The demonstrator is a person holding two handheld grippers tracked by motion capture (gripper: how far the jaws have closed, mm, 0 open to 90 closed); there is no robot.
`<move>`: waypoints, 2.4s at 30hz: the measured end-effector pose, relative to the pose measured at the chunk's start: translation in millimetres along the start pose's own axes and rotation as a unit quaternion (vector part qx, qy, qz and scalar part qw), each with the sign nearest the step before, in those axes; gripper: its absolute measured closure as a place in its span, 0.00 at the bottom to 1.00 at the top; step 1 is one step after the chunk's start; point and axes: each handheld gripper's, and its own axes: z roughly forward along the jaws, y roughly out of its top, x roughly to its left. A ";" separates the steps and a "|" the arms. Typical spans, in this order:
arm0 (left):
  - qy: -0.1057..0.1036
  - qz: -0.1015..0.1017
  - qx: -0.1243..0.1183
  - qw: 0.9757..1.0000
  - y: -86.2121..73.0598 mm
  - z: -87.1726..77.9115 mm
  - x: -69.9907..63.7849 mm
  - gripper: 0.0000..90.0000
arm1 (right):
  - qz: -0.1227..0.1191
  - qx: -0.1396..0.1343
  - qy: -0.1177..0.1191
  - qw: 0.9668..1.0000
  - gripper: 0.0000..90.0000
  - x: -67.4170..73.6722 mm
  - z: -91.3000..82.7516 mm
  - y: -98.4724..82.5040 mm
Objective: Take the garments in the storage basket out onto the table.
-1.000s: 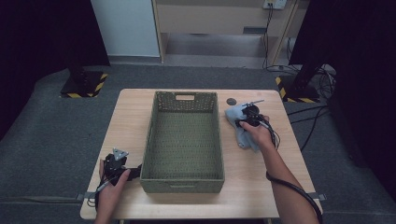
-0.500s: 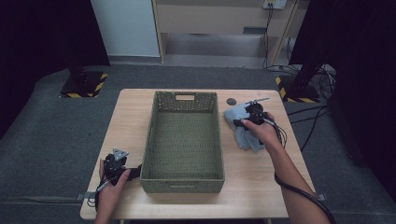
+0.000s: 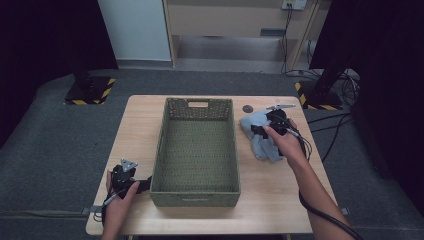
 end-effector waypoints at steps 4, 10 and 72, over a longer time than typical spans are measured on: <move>0.000 0.000 0.000 1.000 0.0 0.0 0.0 0.00 | -0.006 -0.006 -0.002 1.000 0.07 0.8 -9.5 0.5; 0.000 0.000 0.000 1.000 0.0 0.0 0.0 0.00 | -0.012 -0.021 -0.003 1.000 0.06 0.3 -22.7 0.0; 0.000 0.000 0.000 1.000 0.0 0.0 0.0 0.00 | -0.053 -0.059 0.017 0.997 0.03 24.3 -82.0 -59.1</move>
